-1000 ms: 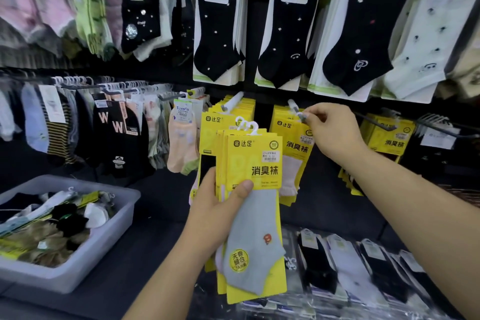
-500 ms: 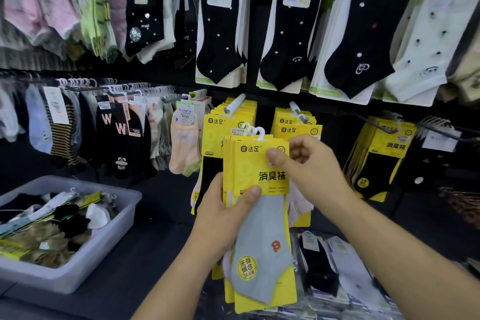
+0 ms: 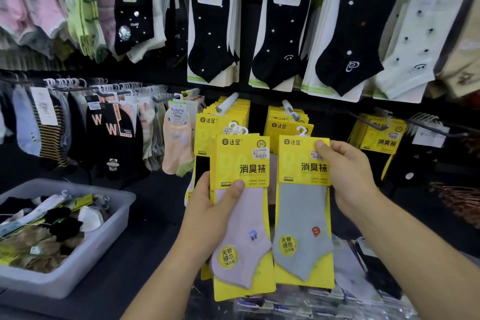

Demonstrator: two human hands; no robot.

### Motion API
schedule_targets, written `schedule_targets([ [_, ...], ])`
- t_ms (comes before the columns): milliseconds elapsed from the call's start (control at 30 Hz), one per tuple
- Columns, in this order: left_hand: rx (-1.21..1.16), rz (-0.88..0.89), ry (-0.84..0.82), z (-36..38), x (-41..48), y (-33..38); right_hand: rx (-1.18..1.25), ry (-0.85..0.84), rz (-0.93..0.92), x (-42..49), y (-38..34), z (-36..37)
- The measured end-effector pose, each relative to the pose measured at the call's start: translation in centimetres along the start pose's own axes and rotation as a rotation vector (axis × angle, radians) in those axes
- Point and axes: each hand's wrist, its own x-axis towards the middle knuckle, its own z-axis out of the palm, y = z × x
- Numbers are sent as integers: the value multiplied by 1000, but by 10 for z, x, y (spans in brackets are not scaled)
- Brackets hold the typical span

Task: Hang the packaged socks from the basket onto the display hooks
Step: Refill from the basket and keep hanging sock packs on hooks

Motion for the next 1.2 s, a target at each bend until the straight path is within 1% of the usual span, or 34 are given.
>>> schedule_targets([
  [100,-4,3,2,0,0,-1,-21,61,-71,10,-5,0],
  [333,7,-2,9,5,0,-3,-259,59,-221,32,-3,14],
  [467,23,-18,2,7,0,-4,-295,95,-223,40,5,15],
  [567,9,-30,7,9,0,-5,-346,218,-217,32,7,14],
  [600,1,-31,10,10,0,-4,-352,223,-220,24,7,15],
  [633,-6,-31,10,11,0,-4,-333,169,-223,16,8,16],
  [700,-12,-30,7,13,-1,-4,-257,-58,-190,-8,6,25],
  [733,-13,-27,7,15,-1,-4,-251,-176,-169,-18,5,30],
  [767,-14,-21,8,16,-1,-5,-272,-254,-163,-25,6,34],
  [800,-17,-15,10,17,-1,-6,-294,-283,-167,-30,7,37],
  [867,-27,-3,9,18,-2,-6,-302,-270,-149,-33,8,39],
  [1000,-41,-13,-13,19,-3,-6,-154,-315,0,-29,13,30],
  [1067,-41,-19,-9,20,-3,-6,-90,-291,47,-26,18,24],
  [1100,-35,-20,2,20,-2,-6,-55,-250,55,-24,19,21],
  [1200,-27,-31,25,16,0,-7,50,-44,3,-14,18,10],
])
